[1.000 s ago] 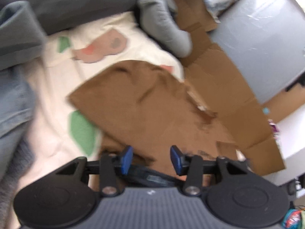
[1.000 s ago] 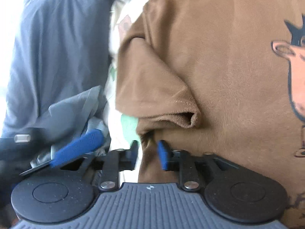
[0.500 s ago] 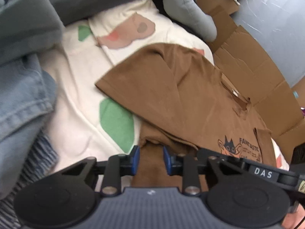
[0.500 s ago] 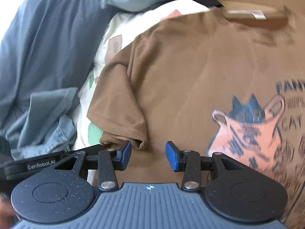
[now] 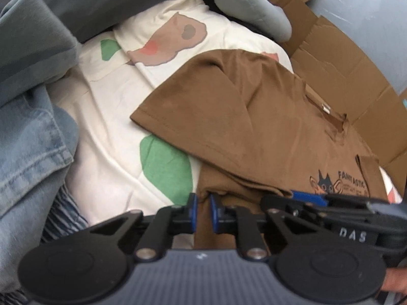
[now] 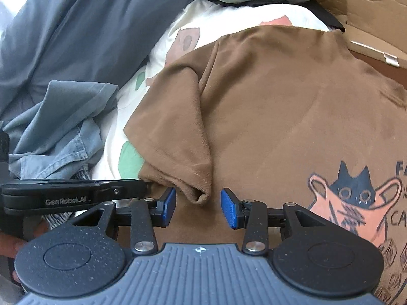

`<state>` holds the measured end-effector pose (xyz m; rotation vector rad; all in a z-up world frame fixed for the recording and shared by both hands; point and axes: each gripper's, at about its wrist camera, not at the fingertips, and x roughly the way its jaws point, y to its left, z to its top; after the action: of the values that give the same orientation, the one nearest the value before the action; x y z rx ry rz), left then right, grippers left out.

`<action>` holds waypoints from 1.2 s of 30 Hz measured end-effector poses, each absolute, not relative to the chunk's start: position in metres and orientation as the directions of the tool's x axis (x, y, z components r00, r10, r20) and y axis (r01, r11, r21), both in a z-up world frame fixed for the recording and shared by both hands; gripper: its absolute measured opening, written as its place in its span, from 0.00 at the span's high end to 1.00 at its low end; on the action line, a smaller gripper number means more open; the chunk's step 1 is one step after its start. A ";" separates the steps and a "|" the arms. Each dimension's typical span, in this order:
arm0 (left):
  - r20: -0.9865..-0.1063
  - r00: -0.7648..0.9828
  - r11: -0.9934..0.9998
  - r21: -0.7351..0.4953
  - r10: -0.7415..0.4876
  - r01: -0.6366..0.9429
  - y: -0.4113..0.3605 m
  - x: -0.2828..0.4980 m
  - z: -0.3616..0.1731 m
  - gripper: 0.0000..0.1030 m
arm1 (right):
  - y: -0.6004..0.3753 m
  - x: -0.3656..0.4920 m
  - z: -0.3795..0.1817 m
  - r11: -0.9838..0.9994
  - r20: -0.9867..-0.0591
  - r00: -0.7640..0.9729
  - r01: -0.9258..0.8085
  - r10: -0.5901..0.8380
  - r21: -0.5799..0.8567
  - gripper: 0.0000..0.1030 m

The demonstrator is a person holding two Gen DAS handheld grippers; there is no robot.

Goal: Fold clothes
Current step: 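Fold the held sleeve over the shirt body with the left tool, then open it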

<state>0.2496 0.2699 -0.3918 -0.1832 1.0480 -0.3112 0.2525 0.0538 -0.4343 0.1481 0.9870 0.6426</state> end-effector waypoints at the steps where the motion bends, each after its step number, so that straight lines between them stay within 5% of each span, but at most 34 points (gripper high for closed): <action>1: -0.824 0.461 0.944 -0.286 -0.331 0.167 0.269 0.250 -0.391 0.87 | 0.054 0.254 -0.434 0.808 -0.729 0.386 -0.439 0.565 0.393 0.56; 3: -0.830 0.461 0.949 -0.264 -0.314 0.171 0.265 0.250 -0.390 0.87 | 0.053 0.255 -0.432 0.808 -0.726 0.392 -0.443 0.565 0.390 0.65; 5: -0.836 0.465 0.956 -0.230 -0.290 0.183 0.261 0.251 -0.390 0.87 | 0.052 0.256 -0.430 0.805 -0.718 0.399 -0.448 0.570 0.390 0.91; 8: -0.846 0.467 0.963 -0.187 -0.259 0.194 0.253 0.252 -0.392 0.87 | 0.049 0.256 -0.425 0.809 -0.710 0.412 -0.429 0.571 0.401 0.96; 25: -0.860 0.472 0.980 -0.145 -0.193 0.137 0.256 0.257 -0.391 0.91 | 0.033 0.243 -0.448 0.835 -0.754 0.358 -0.242 0.551 0.495 0.97; 30: -0.866 0.450 0.976 -0.184 -0.217 0.116 0.269 0.257 -0.375 0.89 | 0.032 0.245 -0.447 0.831 -0.756 0.346 -0.227 0.556 0.508 0.89; 36: -0.838 0.503 0.977 -0.179 -0.213 0.116 0.288 0.270 -0.350 0.66 | 0.022 0.236 -0.440 0.816 -0.735 0.358 -0.190 0.576 0.546 0.68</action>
<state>0.2700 0.2875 -0.3497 -0.1037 1.0250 -0.1987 0.2355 0.0221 -0.4398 0.4020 1.1009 0.5113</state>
